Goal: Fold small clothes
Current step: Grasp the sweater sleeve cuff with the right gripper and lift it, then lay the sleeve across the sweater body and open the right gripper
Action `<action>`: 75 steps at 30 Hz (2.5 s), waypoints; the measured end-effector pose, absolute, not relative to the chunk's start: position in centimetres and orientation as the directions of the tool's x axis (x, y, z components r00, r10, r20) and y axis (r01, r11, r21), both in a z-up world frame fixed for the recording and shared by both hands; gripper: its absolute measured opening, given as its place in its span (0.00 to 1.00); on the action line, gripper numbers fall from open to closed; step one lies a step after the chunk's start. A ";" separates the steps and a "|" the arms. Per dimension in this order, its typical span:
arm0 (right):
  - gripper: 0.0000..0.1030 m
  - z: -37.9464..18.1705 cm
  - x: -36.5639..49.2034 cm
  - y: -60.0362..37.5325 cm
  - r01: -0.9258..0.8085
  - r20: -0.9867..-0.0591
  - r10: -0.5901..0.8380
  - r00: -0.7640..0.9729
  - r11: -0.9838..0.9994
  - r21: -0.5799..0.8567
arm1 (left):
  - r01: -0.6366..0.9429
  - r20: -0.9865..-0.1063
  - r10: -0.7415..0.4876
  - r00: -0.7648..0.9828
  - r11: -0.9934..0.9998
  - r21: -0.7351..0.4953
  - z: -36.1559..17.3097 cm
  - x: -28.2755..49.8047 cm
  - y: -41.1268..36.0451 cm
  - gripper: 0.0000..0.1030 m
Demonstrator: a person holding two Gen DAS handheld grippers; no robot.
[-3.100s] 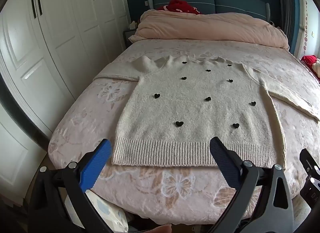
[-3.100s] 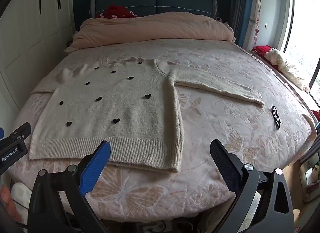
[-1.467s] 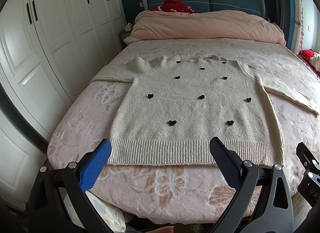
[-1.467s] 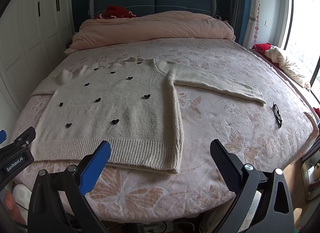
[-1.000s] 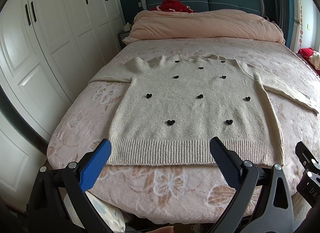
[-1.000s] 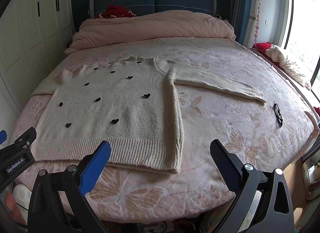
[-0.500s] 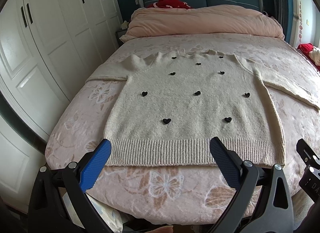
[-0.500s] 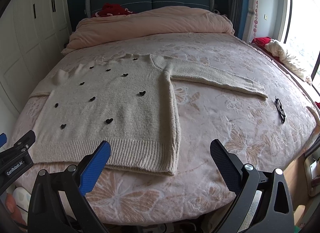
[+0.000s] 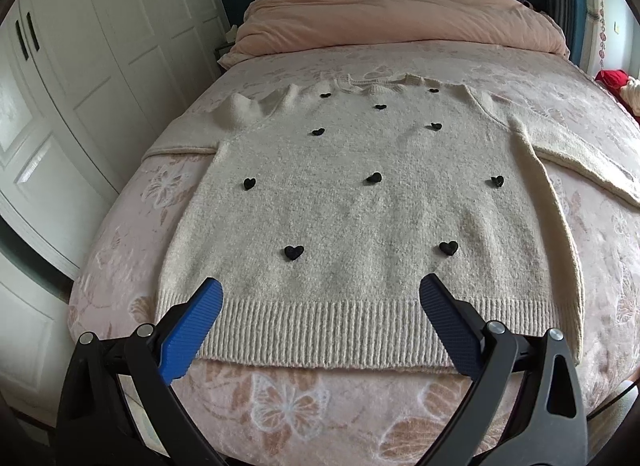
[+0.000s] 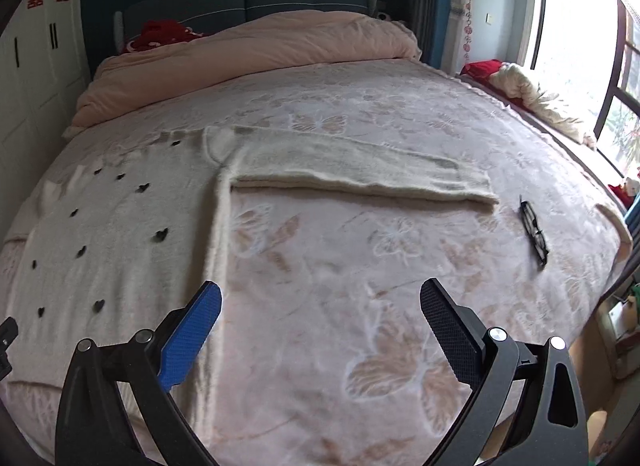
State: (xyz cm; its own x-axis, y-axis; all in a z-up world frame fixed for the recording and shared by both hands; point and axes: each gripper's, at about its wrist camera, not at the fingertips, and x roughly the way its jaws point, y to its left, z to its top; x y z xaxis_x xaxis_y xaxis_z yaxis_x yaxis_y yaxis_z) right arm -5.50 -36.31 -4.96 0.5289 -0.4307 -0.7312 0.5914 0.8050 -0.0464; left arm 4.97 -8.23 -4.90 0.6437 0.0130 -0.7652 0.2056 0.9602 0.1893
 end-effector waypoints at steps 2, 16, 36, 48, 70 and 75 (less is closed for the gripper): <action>0.95 -4.4 -5.3 -36.1 0.584 -0.725 -0.434 0.535 0.810 -0.054 | 0.219 -0.770 0.005 0.638 0.957 0.188 -5.0 5.3 -9.0 0.94; 0.95 -5.4 -4.1 -31.3 0.502 -0.755 -0.275 0.595 0.861 0.082 | 0.192 -0.767 0.005 0.642 0.967 0.167 -4.7 5.7 -7.3 0.94; 0.56 -16.2 -1.7 -66.0 0.768 -0.712 -0.313 0.629 0.391 0.507 | 0.319 -0.820 -0.222 0.528 0.946 -0.051 -10.1 9.1 -11.6 0.94; 0.10 -1.1 12.7 -55.2 0.403 -0.450 -0.165 0.878 0.764 0.505 | 0.382 -0.869 -0.274 0.413 0.918 -0.108 -13.6 8.5 -12.7 0.88; 0.56 -11.6 17.0 -31.9 0.217 -0.745 -0.220 0.630 0.971 -0.102 | 0.047 -0.795 -0.334 0.507 0.931 -0.361 -13.1 32.2 -2.8 0.95; 0.25 -14.8 19.1 -35.9 0.229 -0.803 -0.160 0.574 0.973 -0.030 | -0.043 -0.802 -0.238 0.548 0.949 -0.311 -14.6 35.9 -4.1 0.69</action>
